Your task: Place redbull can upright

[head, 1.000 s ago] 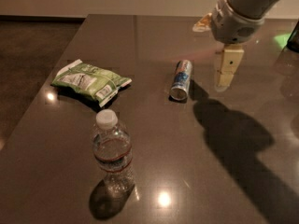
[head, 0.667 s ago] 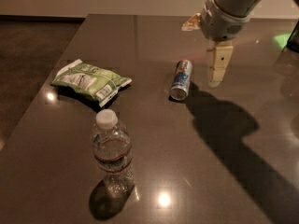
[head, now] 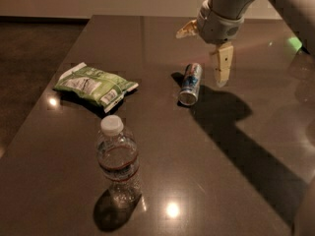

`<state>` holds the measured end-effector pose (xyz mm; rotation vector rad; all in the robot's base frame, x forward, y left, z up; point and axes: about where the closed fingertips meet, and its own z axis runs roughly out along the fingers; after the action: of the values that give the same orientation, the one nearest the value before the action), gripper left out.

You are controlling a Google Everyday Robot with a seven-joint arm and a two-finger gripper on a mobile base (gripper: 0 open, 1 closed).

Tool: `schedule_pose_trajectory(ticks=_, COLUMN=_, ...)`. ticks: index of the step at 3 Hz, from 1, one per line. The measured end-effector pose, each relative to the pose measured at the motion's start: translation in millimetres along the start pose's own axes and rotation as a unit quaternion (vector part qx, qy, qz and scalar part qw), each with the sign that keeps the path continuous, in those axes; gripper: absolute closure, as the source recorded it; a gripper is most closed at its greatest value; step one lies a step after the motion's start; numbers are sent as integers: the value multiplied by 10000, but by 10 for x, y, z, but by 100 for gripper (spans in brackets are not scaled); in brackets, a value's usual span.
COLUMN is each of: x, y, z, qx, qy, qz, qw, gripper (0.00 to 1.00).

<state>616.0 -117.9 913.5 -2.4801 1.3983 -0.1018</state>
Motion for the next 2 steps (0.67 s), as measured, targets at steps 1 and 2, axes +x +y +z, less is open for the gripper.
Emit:
schedule_pose_trajectory(ticks=1, x=55, y=-62, z=152, qx=-204, qy=91, qz=-705, qw=9973, gripper=0)
schedule_pose_trajectory(ticks=2, x=63, y=-120, z=278, qx=-401, qy=198, qz=-1258, qw=9910, gripper=0)
